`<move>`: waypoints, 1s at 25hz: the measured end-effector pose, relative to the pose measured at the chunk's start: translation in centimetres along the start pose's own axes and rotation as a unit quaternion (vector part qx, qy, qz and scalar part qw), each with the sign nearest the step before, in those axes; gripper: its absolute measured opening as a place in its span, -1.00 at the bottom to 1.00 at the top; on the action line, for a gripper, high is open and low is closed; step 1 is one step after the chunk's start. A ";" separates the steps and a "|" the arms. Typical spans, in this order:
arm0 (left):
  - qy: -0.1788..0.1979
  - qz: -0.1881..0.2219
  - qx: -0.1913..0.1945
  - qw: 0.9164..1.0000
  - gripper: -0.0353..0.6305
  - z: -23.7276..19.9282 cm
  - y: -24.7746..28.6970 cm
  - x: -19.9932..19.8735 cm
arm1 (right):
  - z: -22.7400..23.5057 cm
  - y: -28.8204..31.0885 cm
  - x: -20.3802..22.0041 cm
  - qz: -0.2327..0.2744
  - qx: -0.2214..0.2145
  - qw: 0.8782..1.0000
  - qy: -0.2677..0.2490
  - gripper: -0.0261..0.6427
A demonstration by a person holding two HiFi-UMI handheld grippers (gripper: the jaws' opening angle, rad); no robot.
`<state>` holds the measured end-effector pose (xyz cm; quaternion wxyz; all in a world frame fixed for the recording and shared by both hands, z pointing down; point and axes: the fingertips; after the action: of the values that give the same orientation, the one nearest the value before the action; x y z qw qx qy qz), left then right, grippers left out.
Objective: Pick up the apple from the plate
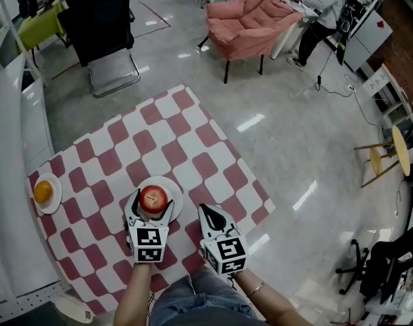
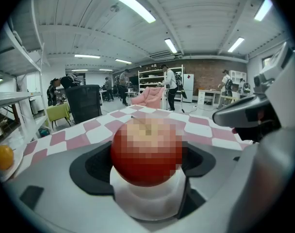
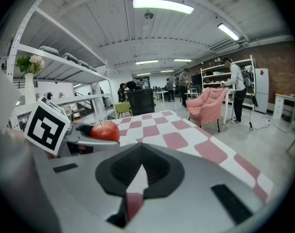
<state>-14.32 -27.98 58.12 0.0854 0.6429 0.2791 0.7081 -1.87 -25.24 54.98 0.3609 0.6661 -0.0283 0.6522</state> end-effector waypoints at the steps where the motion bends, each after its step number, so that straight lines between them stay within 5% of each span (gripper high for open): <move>1: 0.000 0.003 -0.001 1.000 0.31 0.0 -0.2 -0.3 | -0.1 -0.1 -0.1 0.002 0.000 1.000 -0.001 -0.89; 25: 0.026 0.060 -0.008 0.998 0.31 1.3 -6.4 -5.9 | -2.6 -4.6 -3.9 0.066 -0.015 0.997 -0.034 -0.89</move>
<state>-13.66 -25.07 49.84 0.0404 0.6390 0.2369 0.7307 -2.33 -22.22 49.16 0.3258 0.6792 -0.0936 0.6510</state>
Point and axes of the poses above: the fingertips, and each gripper's own axes: y forward along the fingers, z to its right, x out of its underside, and after that the axes turned 2 degrees about -y, right-handed
